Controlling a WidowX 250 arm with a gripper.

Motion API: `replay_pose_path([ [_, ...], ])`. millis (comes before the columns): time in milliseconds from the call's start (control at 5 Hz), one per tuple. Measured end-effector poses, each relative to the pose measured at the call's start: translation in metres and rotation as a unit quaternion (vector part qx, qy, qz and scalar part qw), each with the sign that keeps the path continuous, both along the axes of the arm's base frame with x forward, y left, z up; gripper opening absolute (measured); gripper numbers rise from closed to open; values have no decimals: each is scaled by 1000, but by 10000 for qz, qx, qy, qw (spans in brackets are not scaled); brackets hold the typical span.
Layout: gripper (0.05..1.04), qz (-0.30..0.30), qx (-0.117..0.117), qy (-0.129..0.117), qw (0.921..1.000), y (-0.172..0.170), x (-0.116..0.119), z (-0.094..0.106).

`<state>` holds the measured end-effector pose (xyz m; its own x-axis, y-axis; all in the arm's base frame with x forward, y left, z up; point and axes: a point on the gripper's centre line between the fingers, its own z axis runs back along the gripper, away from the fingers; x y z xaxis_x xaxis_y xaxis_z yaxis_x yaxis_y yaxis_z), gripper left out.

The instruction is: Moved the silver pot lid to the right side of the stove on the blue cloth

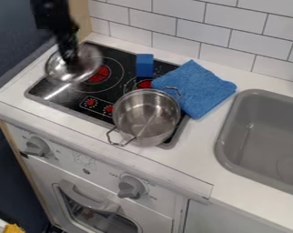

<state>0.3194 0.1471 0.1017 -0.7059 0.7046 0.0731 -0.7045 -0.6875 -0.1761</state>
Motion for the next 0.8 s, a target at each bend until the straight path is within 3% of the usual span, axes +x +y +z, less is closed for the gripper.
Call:
replay_pose_path([
  [200, 278, -477, 82, -218, 9986, -46, 33, 27],
  [600, 278, -1560, -98, -137, 9876, -128, 82, 34],
  [800, 278, -1960, 119, 34, 9805, -148, 92, 28],
])
